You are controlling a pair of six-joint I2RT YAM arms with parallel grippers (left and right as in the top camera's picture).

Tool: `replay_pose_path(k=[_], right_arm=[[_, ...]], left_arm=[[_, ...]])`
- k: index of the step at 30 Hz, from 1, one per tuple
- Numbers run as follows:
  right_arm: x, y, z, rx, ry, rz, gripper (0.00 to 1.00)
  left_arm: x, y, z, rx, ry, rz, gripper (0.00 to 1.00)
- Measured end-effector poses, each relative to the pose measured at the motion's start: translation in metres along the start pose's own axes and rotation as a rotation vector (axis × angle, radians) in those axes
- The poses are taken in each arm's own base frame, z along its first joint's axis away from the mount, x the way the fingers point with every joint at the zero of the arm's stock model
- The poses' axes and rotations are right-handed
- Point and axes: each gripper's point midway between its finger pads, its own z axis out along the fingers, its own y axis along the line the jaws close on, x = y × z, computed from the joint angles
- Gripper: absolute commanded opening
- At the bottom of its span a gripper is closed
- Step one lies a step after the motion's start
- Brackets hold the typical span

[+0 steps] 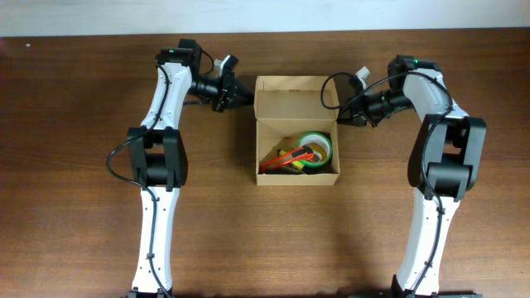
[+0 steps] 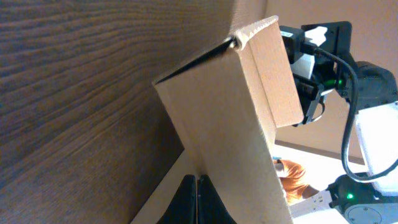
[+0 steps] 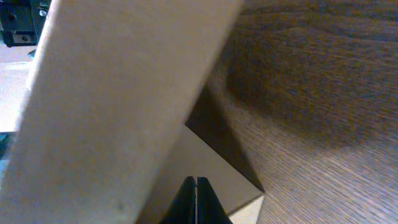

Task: Pack container
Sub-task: 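Move both grippers to the box's side flaps and grip them, then fold the side flaps inward and swing the lid closed with both grippers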

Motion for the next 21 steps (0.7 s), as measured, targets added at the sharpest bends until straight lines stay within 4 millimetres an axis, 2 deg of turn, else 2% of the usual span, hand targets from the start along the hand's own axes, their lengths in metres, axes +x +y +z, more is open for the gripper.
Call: replay_pose_path(k=[4, 9, 14, 21], right_arm=[[0.0, 0.0, 0.0, 0.0, -0.001, 0.003, 0.04], [0.0, 0.0, 0.0, 0.0, 0.0, 0.004, 0.03], [0.002, 0.001, 0.0, -0.004, 0.006, 0.008, 0.04], [0.012, 0.01, -0.001, -0.049, 0.033, -0.011, 0.04]], left_arm=[[0.002, 0.002, 0.006, -0.005, 0.012, -0.015, 0.02], [0.004, 0.014, 0.024, -0.008, 0.035, -0.022, 0.02], [-0.003, 0.007, 0.028, 0.02, 0.02, 0.01, 0.02], [0.001, -0.001, 0.04, 0.046, 0.041, 0.111, 0.02]])
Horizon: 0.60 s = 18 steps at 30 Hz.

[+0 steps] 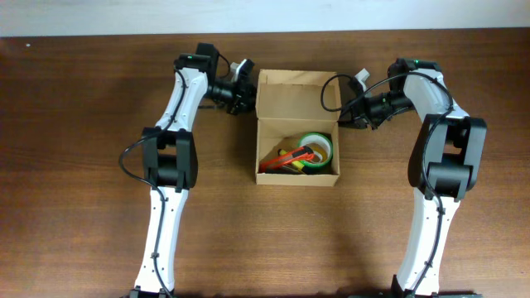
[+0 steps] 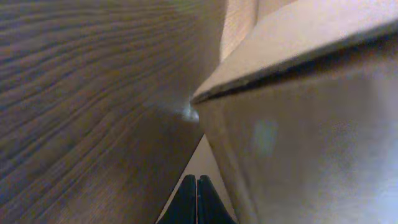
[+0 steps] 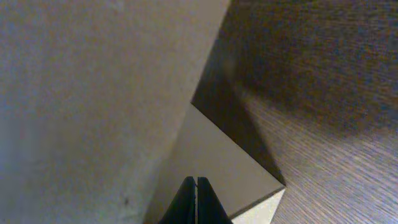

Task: Pack container
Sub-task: 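Fold the side flaps inward and swing the lid closed with both grippers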

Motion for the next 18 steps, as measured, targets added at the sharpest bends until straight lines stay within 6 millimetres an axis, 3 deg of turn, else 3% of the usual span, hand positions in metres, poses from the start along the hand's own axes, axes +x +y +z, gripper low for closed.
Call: replay_pose_path(k=[5, 12, 18], right_arm=[[-0.002, 0.017, -0.008, -0.029, 0.001, -0.058, 0.04], [-0.015, 0.059, -0.031, -0.003, -0.003, -0.184, 0.04], [-0.013, 0.085, -0.033, -0.006, 0.016, -0.239, 0.04]], left_arm=[[-0.003, -0.01, -0.003, -0.015, -0.007, 0.132, 0.02], [-0.012, -0.088, -0.031, -0.029, -0.064, 0.393, 0.02], [0.012, -0.115, -0.035, -0.048, -0.017, 0.437, 0.02]])
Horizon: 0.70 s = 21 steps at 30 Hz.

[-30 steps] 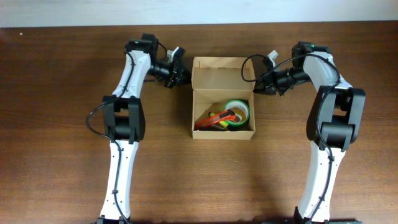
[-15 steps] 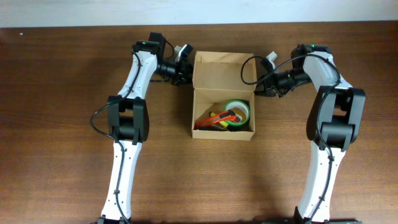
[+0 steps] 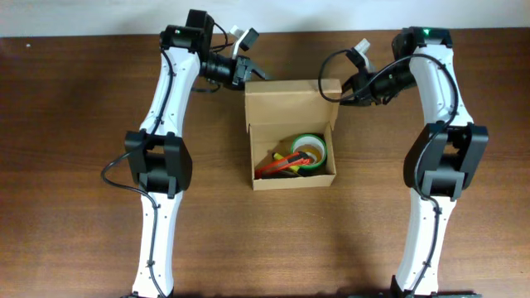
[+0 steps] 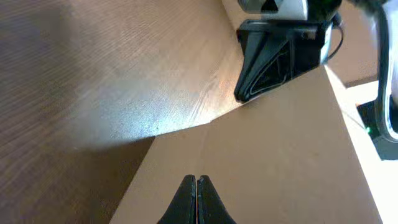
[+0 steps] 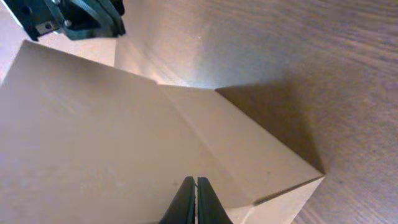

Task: Pack container
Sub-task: 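Fold the side flaps inward and swing the lid closed with both grippers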

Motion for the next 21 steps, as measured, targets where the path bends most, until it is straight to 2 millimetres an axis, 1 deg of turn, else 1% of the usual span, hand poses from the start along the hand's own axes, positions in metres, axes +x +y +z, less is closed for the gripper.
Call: replay_pose_path(k=[2, 4, 7, 9, 11, 13, 16, 19, 21], right_arm=[[-0.001, 0.006, -0.001, 0.0, 0.004, -0.015, 0.04], [0.002, 0.008, 0.0, 0.002, 0.017, -0.015, 0.04], [0.004, 0.009, 0.001, 0.029, 0.036, -0.03, 0.04], [0.005, 0.017, -0.004, 0.058, 0.039, -0.054, 0.04], [0.006, 0.034, -0.014, 0.108, 0.035, -0.104, 0.04], [0.006, 0.056, -0.028, 0.178, 0.018, -0.151, 0.04], [0.009, 0.083, -0.042, 0.278, 0.004, -0.201, 0.04], [0.016, 0.1, -0.049, 0.365, 0.007, -0.218, 0.04], [0.019, 0.098, -0.049, 0.423, 0.028, -0.205, 0.04]], left_arm=[[0.006, -0.007, 0.005, -0.018, 0.035, 0.027, 0.02], [0.007, -0.015, 0.011, -0.053, 0.062, 0.077, 0.02], [0.007, -0.03, 0.011, -0.133, 0.096, 0.142, 0.02], [0.005, -0.045, 0.006, -0.199, 0.113, 0.19, 0.02], [0.006, -0.058, 0.001, -0.246, 0.128, 0.22, 0.02], [0.01, -0.068, -0.001, -0.284, 0.154, 0.235, 0.02], [0.025, -0.075, 0.007, -0.305, 0.219, 0.216, 0.02], [0.04, -0.082, 0.024, -0.324, 0.297, 0.231, 0.02], [0.051, -0.085, 0.034, -0.349, 0.351, 0.245, 0.02]])
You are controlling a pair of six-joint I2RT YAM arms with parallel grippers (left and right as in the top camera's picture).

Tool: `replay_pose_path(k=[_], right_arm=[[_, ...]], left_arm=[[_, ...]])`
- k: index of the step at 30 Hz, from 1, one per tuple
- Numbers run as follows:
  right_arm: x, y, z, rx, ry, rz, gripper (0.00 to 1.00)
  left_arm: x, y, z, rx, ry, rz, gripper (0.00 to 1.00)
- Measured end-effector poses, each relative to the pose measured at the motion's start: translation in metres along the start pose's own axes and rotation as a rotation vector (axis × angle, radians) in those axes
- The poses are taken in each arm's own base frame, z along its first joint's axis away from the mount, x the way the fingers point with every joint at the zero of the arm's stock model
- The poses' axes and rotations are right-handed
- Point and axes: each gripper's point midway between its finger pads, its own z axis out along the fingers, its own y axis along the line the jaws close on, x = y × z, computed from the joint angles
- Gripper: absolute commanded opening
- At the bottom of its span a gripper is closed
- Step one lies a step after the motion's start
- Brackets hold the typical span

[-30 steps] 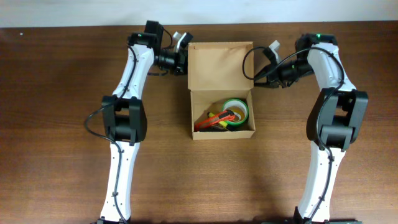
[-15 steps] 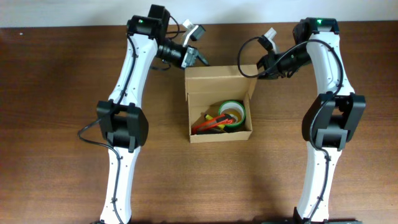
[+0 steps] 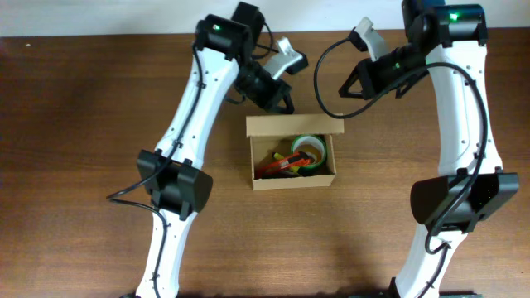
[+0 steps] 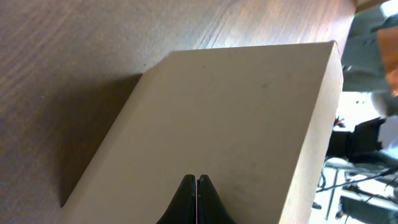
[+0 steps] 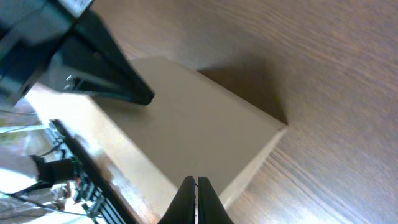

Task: Pack container
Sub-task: 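Fold the side flaps inward and swing the lid closed with both grippers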

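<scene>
An open cardboard box (image 3: 291,183) stands mid-table with a green tape roll (image 3: 313,146) and orange-red tools (image 3: 277,164) inside. Its rear flap (image 3: 294,124) is tipped up, showing only as a narrow strip from overhead. My left gripper (image 3: 283,101) is shut and empty just behind the flap's left end. My right gripper (image 3: 348,89) is shut and empty behind its right end. The flap's plain face (image 4: 236,118) fills the left wrist view ahead of the shut tips (image 4: 197,181). The right wrist view shows the flap (image 5: 205,130) beyond its shut tips (image 5: 196,182).
Brown wooden table (image 3: 83,165) all round the box. The table's far edge and a pale wall (image 3: 124,16) lie just behind both arms. The two arms reach in from the near edge on either side of the box.
The rear flap lay back nearly flat; now it is tipped up over the box opening. Both wrists are higher and closer to each other behind it, still shut.
First both shut grippers were at the sides of the flat-lying rear flap, then pressed closer against it. After that they were behind the flap and the box sat slightly nearer. Now the flap stands raised with both grippers behind it.
</scene>
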Motion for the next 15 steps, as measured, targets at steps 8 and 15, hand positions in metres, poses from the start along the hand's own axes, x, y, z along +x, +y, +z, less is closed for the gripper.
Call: replay_pose_path(k=[8, 15], right_arm=[[0.012, 0.011, 0.006, 0.146, 0.09, 0.014, 0.04], [0.02, 0.018, -0.032, 0.344, 0.019, 0.034, 0.04]], left_arm=[[0.008, -0.019, -0.063, -0.31, 0.013, 0.029, 0.02], [0.026, 0.011, -0.084, -0.526, 0.06, -0.114, 0.02]])
